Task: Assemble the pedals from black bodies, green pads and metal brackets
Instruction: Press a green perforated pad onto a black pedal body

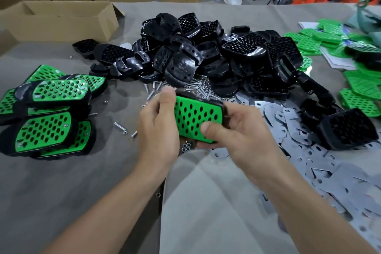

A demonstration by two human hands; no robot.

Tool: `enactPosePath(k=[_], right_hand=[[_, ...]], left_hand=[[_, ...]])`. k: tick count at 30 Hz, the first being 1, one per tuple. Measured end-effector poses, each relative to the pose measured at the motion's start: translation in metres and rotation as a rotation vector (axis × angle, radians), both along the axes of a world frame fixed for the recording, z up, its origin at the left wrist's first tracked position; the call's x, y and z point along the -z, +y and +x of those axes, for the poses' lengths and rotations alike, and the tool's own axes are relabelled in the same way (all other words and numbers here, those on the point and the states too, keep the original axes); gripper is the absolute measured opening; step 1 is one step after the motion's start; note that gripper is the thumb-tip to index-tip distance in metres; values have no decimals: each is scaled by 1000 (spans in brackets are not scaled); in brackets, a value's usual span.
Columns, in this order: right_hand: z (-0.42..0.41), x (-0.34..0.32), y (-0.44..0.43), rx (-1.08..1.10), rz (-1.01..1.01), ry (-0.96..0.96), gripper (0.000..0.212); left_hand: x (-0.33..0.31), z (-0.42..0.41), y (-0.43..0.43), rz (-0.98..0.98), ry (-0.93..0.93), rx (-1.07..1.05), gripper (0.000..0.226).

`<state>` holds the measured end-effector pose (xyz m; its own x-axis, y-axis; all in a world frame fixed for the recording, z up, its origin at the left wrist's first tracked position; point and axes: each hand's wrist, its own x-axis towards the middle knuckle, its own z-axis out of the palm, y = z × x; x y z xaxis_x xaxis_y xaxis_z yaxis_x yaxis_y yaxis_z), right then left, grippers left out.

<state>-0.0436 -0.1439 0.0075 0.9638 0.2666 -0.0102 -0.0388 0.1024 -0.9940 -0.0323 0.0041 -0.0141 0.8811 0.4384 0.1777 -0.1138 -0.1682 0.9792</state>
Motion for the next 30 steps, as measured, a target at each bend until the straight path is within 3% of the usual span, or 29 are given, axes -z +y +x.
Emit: enactPosePath(k=[1, 6, 12, 24, 30], right_hand=[[-2, 1, 3, -21, 21, 15, 16], [-9, 3, 5, -170, 133, 74, 29], [-12, 4, 5, -307, 107, 127, 32], [-16, 3, 8, -305, -35, 58, 30], [-9, 3, 12, -172, -152, 46, 32]], left_hand=[[2, 0, 0, -48, -1, -12, 55], [-5, 1, 14, 126, -149, 15, 61], [-8, 4, 23, 139, -161, 113, 66], [-11, 4, 26, -130, -35, 446, 45], [-11, 7, 22, 80, -106, 252, 62]])
